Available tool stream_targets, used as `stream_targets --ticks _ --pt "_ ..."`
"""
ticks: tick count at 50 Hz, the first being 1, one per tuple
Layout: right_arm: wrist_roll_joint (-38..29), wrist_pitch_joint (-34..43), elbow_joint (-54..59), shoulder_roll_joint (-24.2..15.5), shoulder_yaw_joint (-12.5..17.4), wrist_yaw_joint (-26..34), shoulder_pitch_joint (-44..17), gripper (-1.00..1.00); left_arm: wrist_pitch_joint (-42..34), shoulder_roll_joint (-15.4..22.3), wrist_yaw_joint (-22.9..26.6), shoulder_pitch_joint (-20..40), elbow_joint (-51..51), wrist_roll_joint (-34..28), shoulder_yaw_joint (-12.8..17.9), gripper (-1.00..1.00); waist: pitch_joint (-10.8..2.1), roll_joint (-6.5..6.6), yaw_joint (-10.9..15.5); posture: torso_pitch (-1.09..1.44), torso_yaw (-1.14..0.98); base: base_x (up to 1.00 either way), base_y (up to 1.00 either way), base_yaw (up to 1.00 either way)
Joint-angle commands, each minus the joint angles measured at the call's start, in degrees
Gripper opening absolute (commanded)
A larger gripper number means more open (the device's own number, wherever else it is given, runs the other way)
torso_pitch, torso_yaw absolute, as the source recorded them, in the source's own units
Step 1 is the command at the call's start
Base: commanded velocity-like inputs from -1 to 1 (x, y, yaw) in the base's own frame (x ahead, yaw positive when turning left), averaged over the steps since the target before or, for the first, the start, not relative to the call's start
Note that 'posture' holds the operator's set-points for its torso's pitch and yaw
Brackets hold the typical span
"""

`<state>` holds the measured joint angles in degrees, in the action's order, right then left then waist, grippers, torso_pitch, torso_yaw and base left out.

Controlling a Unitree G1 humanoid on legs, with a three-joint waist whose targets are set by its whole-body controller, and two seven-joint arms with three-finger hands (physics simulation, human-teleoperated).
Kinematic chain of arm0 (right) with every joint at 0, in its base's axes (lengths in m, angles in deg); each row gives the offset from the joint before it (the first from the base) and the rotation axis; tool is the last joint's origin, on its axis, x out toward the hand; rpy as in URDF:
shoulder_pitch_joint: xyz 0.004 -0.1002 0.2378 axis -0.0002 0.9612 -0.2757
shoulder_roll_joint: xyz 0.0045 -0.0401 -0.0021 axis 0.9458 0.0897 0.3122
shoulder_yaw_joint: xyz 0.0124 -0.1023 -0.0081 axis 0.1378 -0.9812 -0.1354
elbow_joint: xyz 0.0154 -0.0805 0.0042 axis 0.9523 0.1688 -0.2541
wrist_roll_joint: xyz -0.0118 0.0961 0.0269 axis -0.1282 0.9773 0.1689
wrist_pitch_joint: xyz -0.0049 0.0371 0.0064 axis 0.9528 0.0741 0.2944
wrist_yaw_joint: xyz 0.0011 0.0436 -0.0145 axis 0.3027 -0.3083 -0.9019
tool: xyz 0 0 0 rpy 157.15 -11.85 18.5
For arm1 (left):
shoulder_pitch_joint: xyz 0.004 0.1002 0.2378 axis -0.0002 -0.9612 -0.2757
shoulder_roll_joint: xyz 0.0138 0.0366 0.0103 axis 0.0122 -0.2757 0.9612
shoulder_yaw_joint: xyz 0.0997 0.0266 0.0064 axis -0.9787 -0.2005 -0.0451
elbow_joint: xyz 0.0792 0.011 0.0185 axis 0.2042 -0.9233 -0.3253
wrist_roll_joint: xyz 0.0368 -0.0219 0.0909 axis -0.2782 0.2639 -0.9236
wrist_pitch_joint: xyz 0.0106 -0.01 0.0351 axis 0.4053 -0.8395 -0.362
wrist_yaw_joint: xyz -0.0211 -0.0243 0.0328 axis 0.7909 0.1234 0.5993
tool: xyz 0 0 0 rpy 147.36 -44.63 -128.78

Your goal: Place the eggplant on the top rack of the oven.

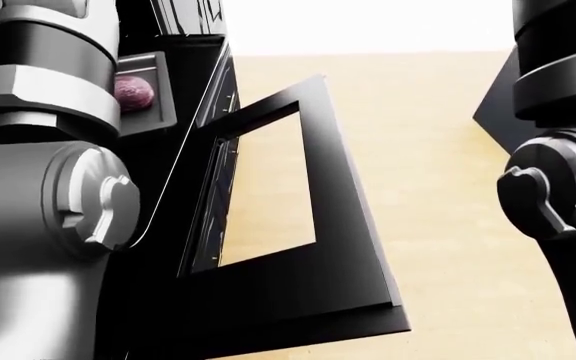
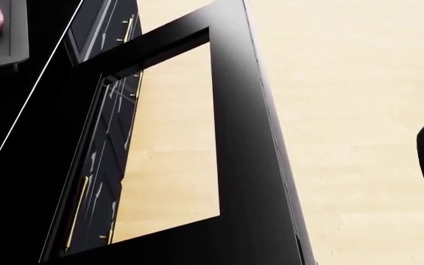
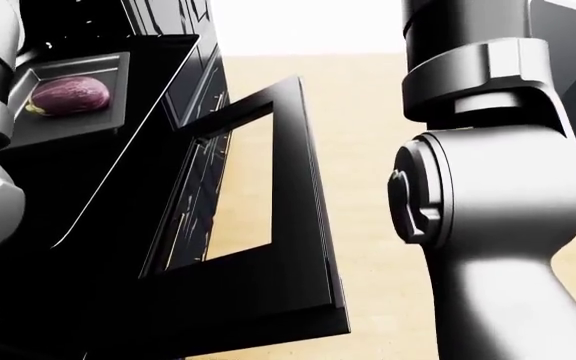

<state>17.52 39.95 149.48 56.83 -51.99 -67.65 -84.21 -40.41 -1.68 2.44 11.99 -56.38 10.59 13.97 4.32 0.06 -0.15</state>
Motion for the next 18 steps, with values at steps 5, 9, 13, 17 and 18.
stream_targets --ticks 5,9,13,17,18 --pt "-1.65 -6.19 -4.74 -0.97 0.31 -0.48 -1.36 1.00 4.99 0.27 -0.70 2.11 2.34 1.43 0.29 1.00 -1.86 -0.01 -0.03 0.00 0.00 0.00 0.00 0.00" --pt "-2.16 -9.44 -6.45 -1.20 0.54 -1.18 -0.99 1.00 7.00 0.28 -1.35 2.21 2.93 2.32 0.42 1.00 -1.79 -0.05 -0.05 0.00 0.00 0.00 0.00 0.00" --pt "-2.65 -11.20 -7.10 -1.42 0.72 -1.75 -1.19 1.00 9.43 0.22 -1.68 2.59 3.44 3.18 0.38 1.00 -1.72 -0.08 -0.07 0.00 0.00 0.00 0.00 0.00" --pt "-2.69 -12.24 -7.12 -1.59 1.05 -2.03 -1.66 1.00 11.39 0.28 -1.98 2.74 3.56 3.88 0.38 1.00 -1.64 -0.12 -0.08 0.00 0.00 0.00 0.00 0.00" --pt "-2.77 -12.43 -7.12 -1.57 0.98 -1.94 -1.60 1.00 11.59 0.34 -2.17 2.91 3.47 3.98 0.35 1.00 -1.61 -0.13 -0.07 0.00 0.00 0.00 0.00 0.00"
